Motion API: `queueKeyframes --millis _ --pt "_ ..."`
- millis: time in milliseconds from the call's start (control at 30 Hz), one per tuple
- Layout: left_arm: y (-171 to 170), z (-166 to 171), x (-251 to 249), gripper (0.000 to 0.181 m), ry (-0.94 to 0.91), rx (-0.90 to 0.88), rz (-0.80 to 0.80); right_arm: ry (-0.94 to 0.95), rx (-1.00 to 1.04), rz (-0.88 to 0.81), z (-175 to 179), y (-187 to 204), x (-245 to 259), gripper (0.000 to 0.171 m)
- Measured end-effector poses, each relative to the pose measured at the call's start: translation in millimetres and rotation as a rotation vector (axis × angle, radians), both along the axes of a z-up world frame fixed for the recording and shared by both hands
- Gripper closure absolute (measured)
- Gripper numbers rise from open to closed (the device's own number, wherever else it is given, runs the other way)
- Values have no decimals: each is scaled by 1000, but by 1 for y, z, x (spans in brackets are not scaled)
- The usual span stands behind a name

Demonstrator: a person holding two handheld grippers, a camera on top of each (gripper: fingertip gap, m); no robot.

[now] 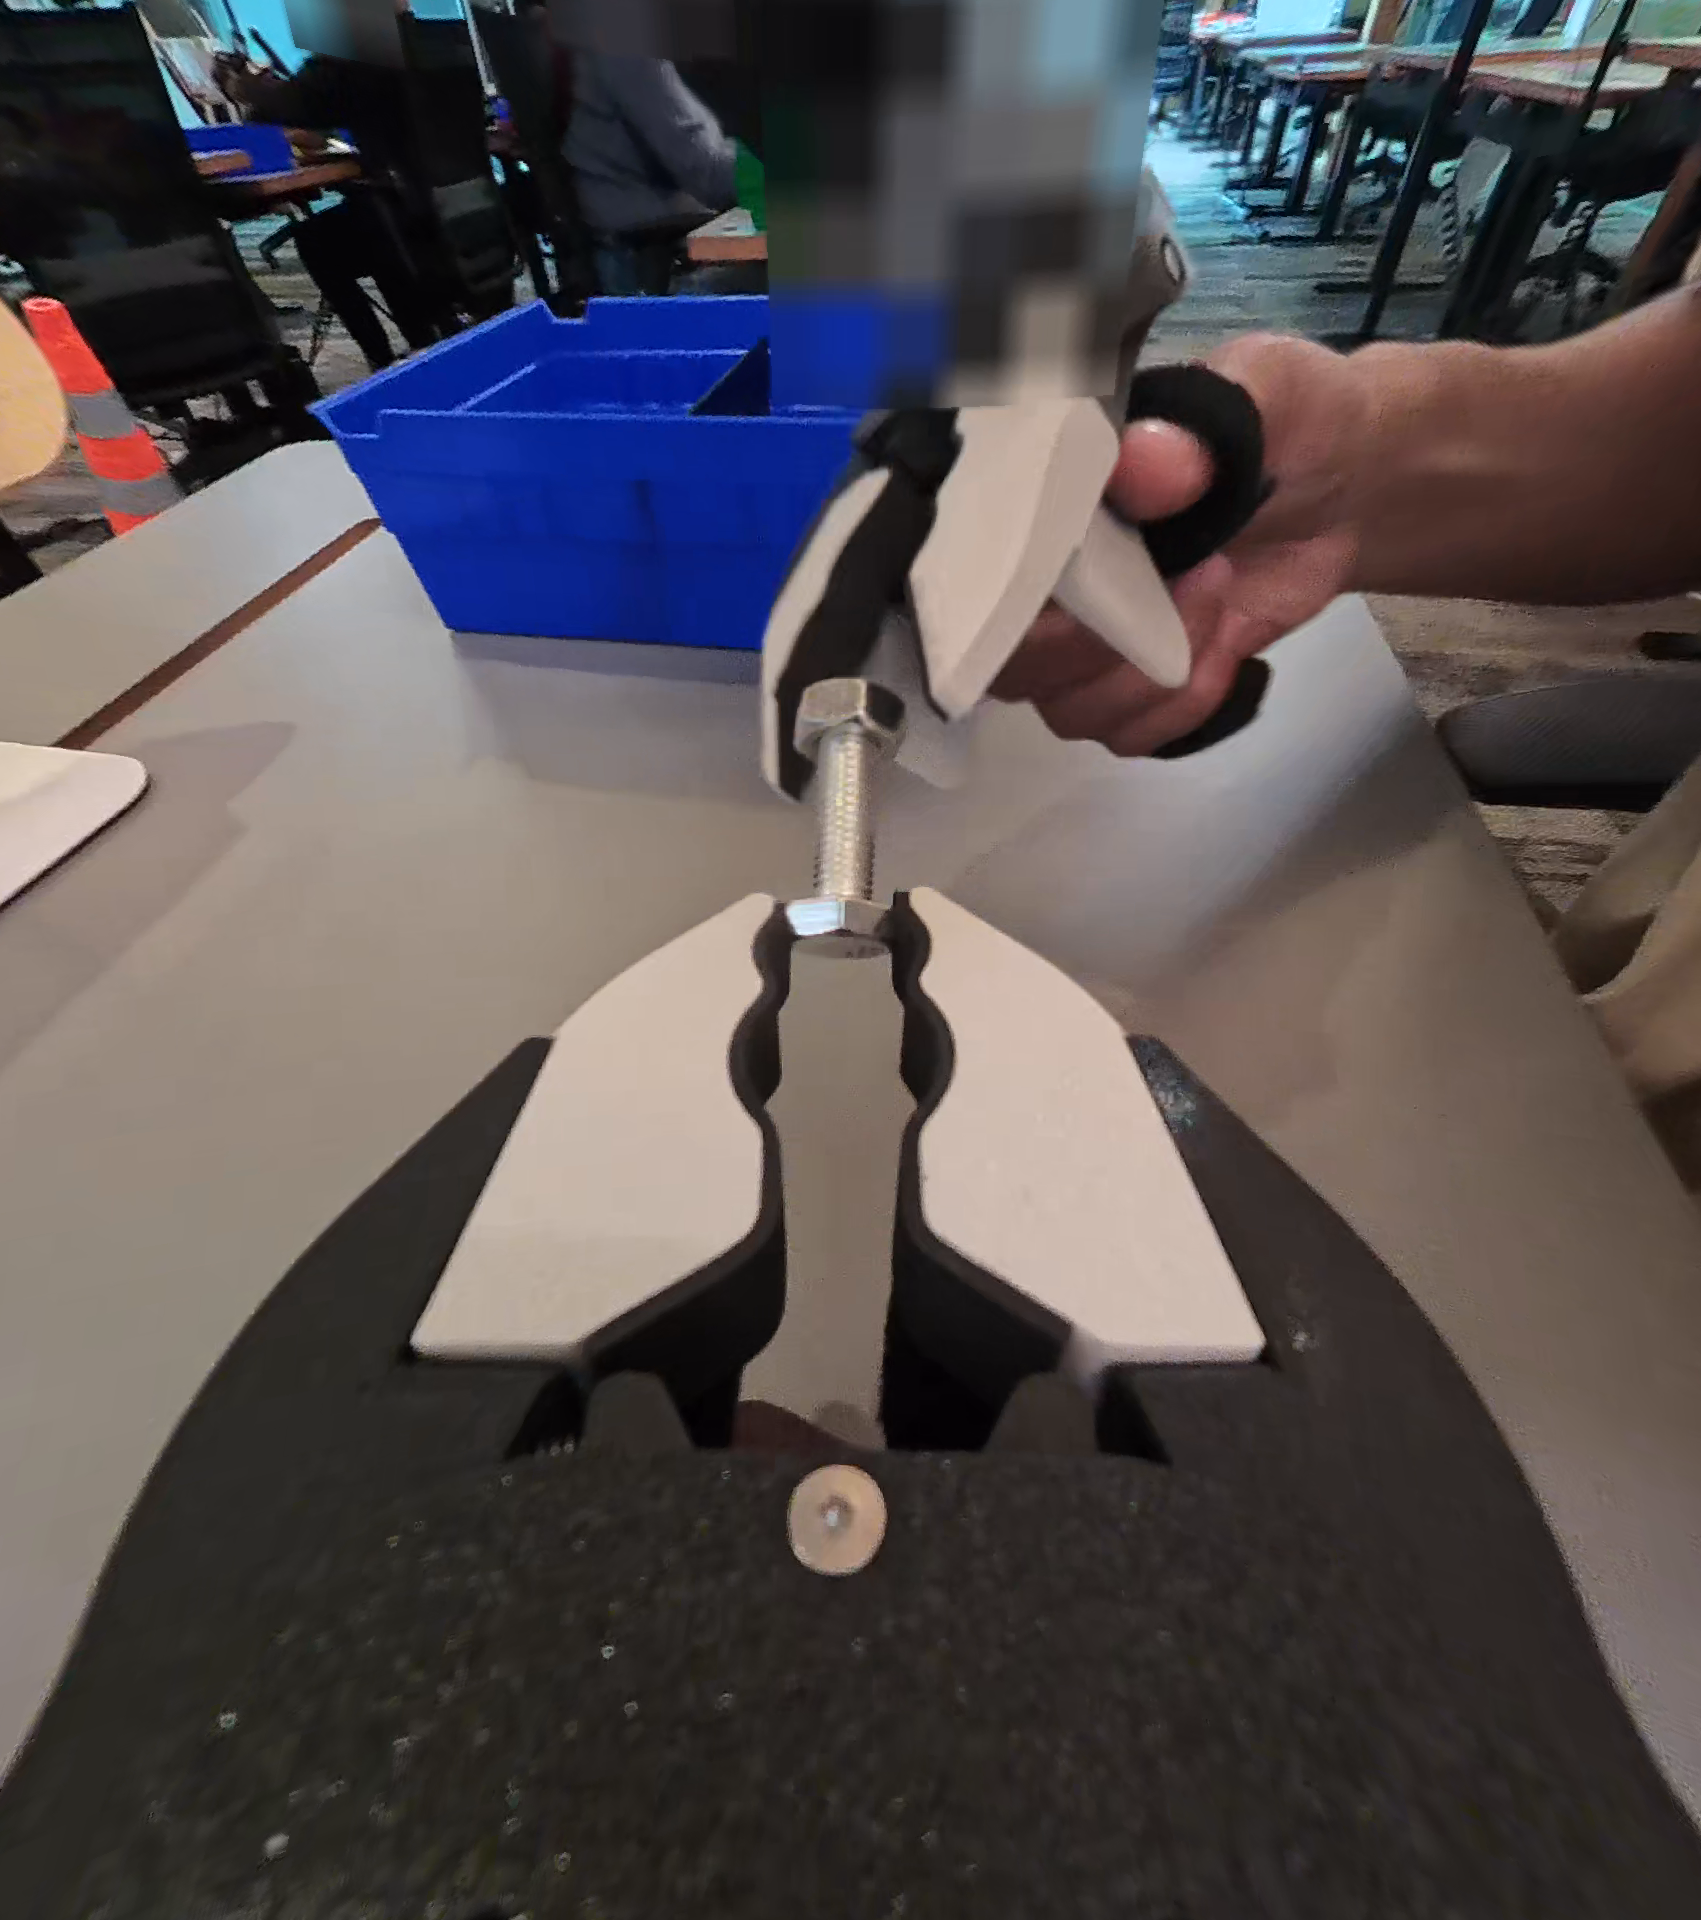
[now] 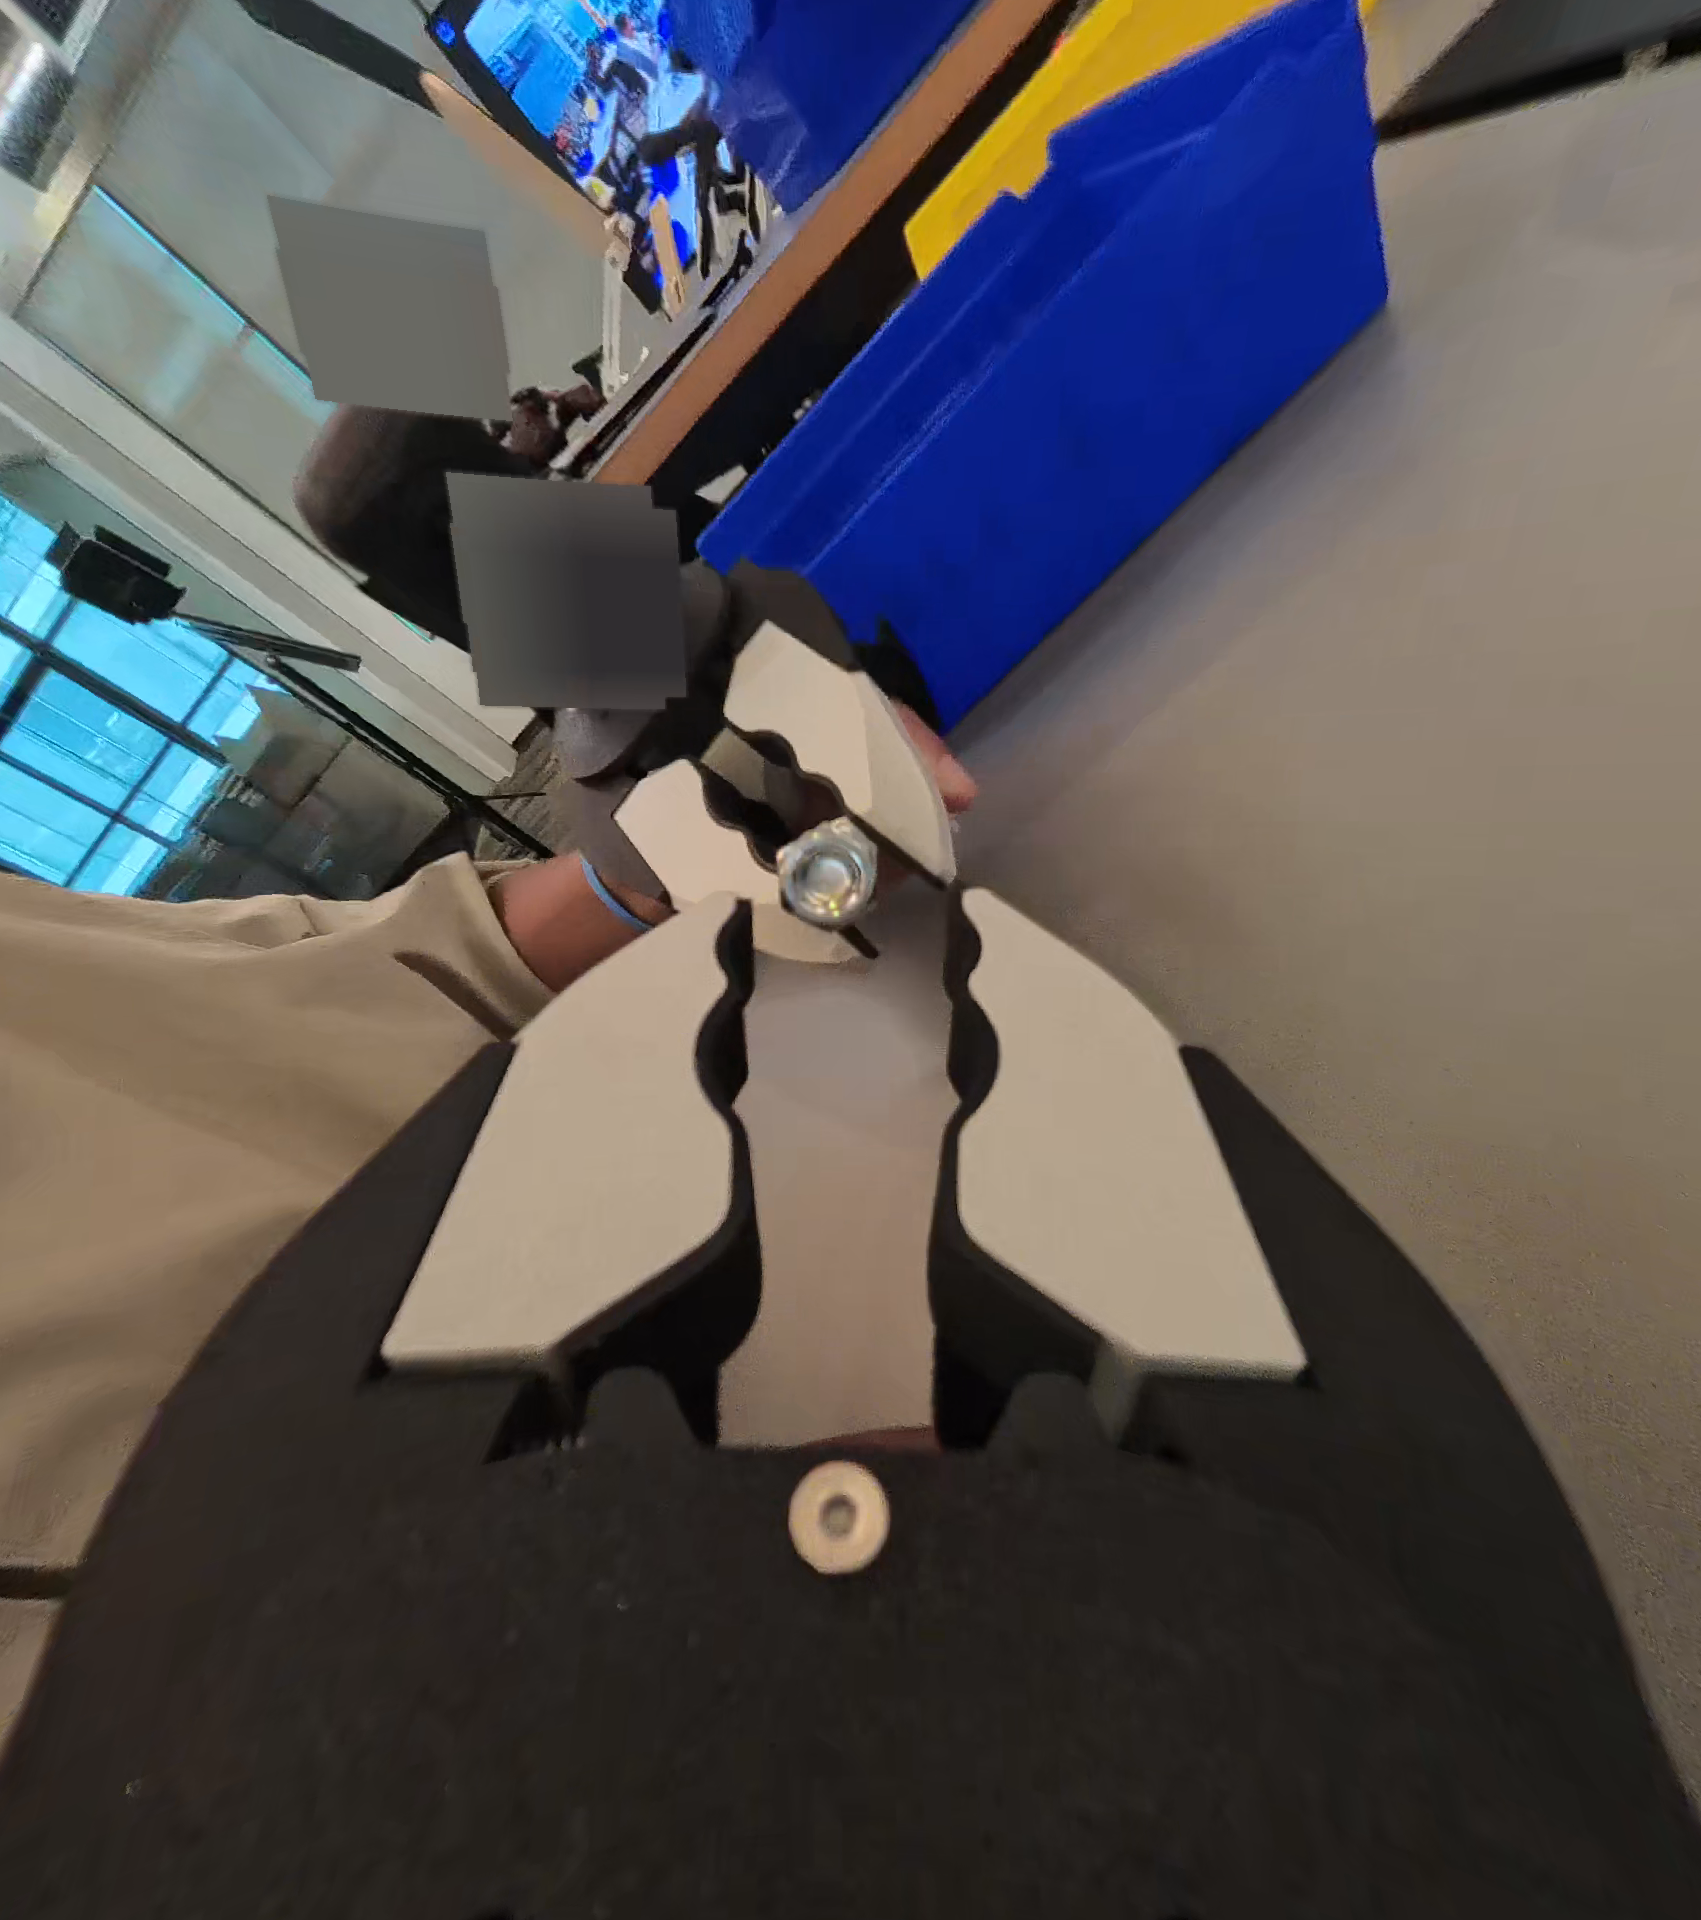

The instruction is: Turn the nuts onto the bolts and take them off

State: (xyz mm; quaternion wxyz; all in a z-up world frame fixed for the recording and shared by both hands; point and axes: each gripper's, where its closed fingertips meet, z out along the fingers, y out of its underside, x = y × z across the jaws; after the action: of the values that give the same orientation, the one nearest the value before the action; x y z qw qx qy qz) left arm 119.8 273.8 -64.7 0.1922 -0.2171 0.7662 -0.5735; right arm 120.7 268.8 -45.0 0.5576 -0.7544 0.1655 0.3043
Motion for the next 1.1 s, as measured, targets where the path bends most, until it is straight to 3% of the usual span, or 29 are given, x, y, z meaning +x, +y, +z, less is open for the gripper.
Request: queueKeyframes --millis 100,267,467,600,667,733,867,1000,1100 --pt "-3 -4 -1 163 8 16 -10 -35 -27 17 -7 3 -9 154" --pt "-6 4 -11 163 82 -79 -94 -339 -11 138 1 2 -16 154" --pt "-21 10 -36 163 220 -210 -282 -856 -13 456 2 -13 -30 154" --pt "-29 9 -45 163 277 -250 -348 -1043 19 595 2 -18 -33 154" --pt "-25 11 -39 163 262 -261 -319 -983 5 553 4 -14 -29 154" --pt "-19 12 -31 163 221 -242 -261 -858 11 481 7 -10 -26 136" --pt "-6 8 -9 163 112 -161 -96 -485 19 213 9 -1 -10 121" --pt "7 -3 11 163 -49 34 82 -8 -24 -95 -3 1 12 124" --pt "6 -11 13 163 -103 129 111 157 -42 -135 -10 3 9 125"
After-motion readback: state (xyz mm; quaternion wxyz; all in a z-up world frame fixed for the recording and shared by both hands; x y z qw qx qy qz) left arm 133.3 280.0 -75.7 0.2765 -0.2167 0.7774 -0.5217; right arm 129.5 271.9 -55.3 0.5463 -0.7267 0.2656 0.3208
